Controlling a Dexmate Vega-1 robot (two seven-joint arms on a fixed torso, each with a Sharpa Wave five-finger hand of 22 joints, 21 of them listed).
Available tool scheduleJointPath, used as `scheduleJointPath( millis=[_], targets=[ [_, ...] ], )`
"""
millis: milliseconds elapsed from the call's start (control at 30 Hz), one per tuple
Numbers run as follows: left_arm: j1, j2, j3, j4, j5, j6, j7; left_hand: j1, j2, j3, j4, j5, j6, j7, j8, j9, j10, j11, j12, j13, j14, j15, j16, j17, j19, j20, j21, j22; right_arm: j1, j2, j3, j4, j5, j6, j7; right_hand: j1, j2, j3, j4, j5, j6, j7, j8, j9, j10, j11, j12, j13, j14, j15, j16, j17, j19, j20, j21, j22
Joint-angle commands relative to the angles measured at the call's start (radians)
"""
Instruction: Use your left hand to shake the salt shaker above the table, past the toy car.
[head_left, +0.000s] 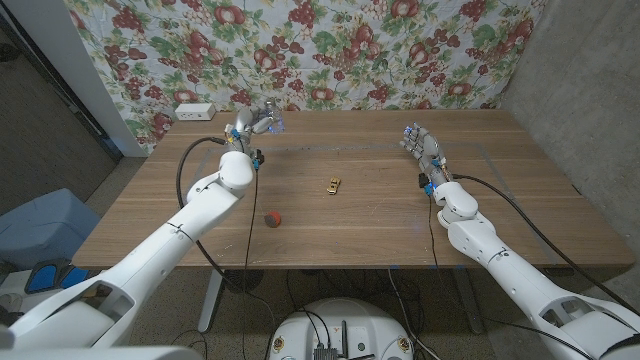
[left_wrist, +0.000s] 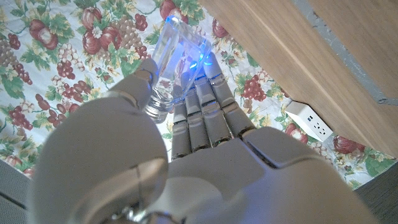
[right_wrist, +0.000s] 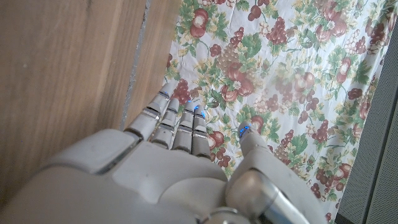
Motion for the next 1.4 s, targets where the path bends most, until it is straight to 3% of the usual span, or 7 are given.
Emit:
scheduleJointPath(
  millis=[33,467,833,1000,1400],
  targets=[
    [0.017,-0.062,-0.014,0.113,0.084,-0.275,0.119,0.088,0.087,0.018,0.017,0.005,0.239,-0.098,0.005,0.005,0.290,-0.239,0.003,0.004,0.071,-0.200,-0.004,0.004,-0.002,-0.090,0.006,0.004,-0.006,-0.001,0.001,-0.006,-0.002,-0.001,-0.006,-0.008,0.003,0.007,0.001,0.008,0.010,-0.001,0.004,0.004,0.003,-0.001,0.001,0.005,0.010,0.000,-0.002,0.004,0.006,-0.003,-0.004,0.003],
    [0.017,-0.114,-0.025,0.179,0.151,-0.393,0.192,0.090,0.088,0.016,0.016,0.005,0.240,-0.099,0.004,0.005,0.290,-0.241,0.000,0.005,0.070,-0.201,-0.006,0.005,-0.004,-0.093,0.009,0.004,-0.014,-0.006,0.005,-0.016,-0.001,-0.002,-0.012,-0.008,0.003,0.007,0.001,0.008,0.009,-0.001,0.004,0.004,0.005,0.000,0.001,0.005,0.009,-0.001,-0.003,0.004,0.004,-0.003,-0.004,0.003],
    [0.035,-0.117,-0.038,0.141,0.156,-0.344,0.180,0.091,0.088,0.015,0.017,0.004,0.240,-0.100,0.004,0.005,0.291,-0.241,-0.002,0.005,0.070,-0.201,-0.006,0.006,-0.005,-0.094,0.012,0.004,-0.008,-0.006,0.003,-0.005,0.002,0.001,0.004,-0.008,0.002,0.008,0.001,0.008,0.009,-0.002,0.004,0.004,0.004,-0.002,0.001,0.005,0.010,-0.001,-0.003,0.005,0.004,-0.003,-0.004,0.003],
    [0.049,-0.099,-0.046,0.069,0.127,-0.231,0.129,0.091,0.087,0.014,0.016,0.004,0.240,-0.100,0.003,0.005,0.293,-0.242,-0.003,0.005,0.071,-0.201,-0.006,0.006,-0.005,-0.094,0.013,0.004,-0.013,-0.011,0.006,-0.016,0.001,0.002,0.001,-0.008,0.002,0.008,0.001,0.008,0.009,-0.001,0.004,0.004,0.004,0.000,0.001,0.005,0.012,0.000,-0.003,0.005,0.006,-0.004,-0.004,0.003],
    [0.036,-0.021,-0.038,-0.099,0.041,0.136,-0.031,0.091,0.087,0.013,0.016,0.005,0.240,-0.097,0.002,0.005,0.297,-0.239,-0.004,0.006,0.071,-0.200,-0.008,0.006,-0.004,-0.093,0.017,0.004,-0.027,-0.018,0.011,-0.034,0.005,0.000,-0.004,-0.008,0.002,0.008,0.001,0.008,0.009,-0.001,0.004,0.004,0.004,0.000,0.001,0.005,0.011,-0.002,-0.004,0.005,0.006,-0.003,-0.004,0.003]
  ],
)
